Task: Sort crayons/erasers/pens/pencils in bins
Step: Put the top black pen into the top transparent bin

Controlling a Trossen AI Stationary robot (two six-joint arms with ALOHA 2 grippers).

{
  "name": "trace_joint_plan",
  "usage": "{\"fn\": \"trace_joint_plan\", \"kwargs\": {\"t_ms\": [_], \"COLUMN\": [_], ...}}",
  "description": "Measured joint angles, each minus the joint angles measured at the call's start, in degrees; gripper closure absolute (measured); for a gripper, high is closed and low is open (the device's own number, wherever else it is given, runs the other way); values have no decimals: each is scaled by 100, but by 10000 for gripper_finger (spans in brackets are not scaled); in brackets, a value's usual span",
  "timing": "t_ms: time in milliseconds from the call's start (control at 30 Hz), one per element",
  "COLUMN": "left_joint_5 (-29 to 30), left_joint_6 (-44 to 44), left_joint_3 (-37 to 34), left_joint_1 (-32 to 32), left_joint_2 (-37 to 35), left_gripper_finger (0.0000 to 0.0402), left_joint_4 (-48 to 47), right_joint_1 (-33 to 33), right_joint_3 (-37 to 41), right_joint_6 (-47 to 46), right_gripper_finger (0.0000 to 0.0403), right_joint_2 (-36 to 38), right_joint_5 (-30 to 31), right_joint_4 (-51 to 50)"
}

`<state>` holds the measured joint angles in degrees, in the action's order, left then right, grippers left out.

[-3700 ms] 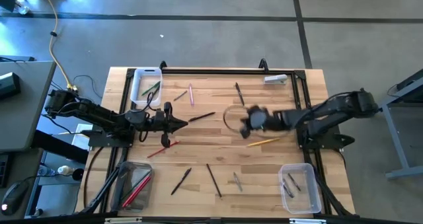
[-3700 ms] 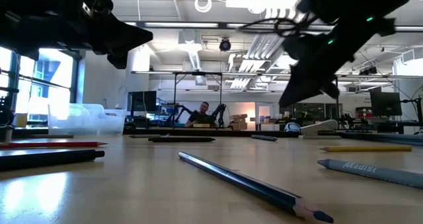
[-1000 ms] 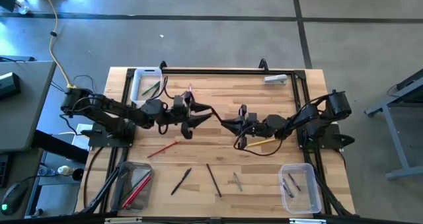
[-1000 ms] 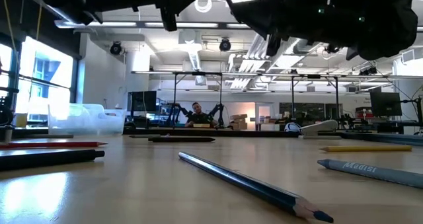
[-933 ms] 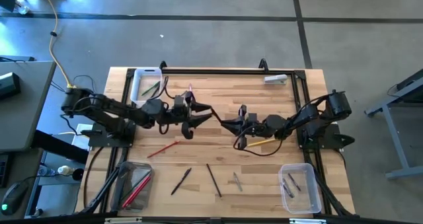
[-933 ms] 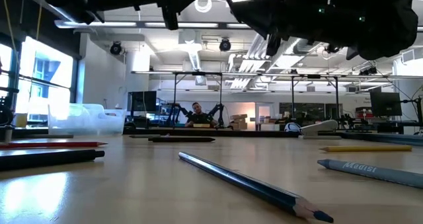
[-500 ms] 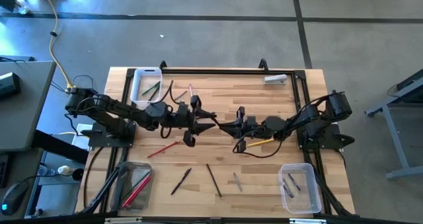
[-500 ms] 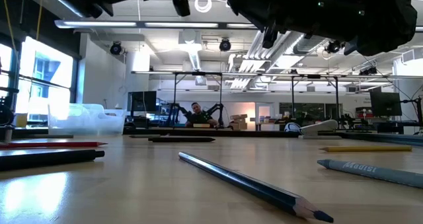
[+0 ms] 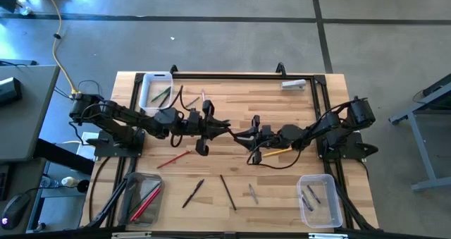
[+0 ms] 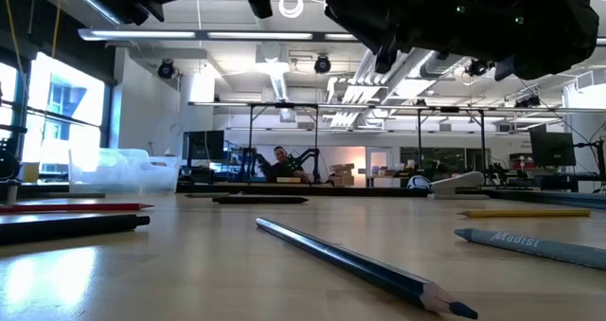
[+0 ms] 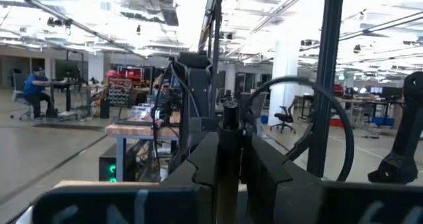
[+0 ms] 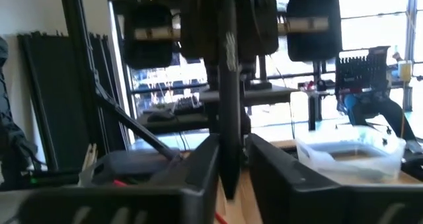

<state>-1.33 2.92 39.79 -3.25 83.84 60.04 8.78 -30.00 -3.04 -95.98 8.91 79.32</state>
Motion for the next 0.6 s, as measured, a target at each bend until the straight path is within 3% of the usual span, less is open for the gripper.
{"fn": "trace_joint_plan", "kwargs": {"t_ms": [333,467,600], "left_joint_5": [208,576,1281], "left_joint_6": [-280,-544,-735], "left_joint_3": [0,3,362], "left_joint_1": [-50,-50,-51], "left_joint_2": [-484,-1120,-1894], "left_gripper_finger": [374,374,374], "left_joint_4": [-638,-1761,-3842], "right_joint_1": [-2,0,0], "right_joint_3": [4,4,4], "right_joint_6": [84,469,703], "right_gripper_finger": [202,180,194], "right_joint_2": [11,13,13], "right_joint_5": [311,350,350], "right_joint_4": [-483,-737,-943]}}
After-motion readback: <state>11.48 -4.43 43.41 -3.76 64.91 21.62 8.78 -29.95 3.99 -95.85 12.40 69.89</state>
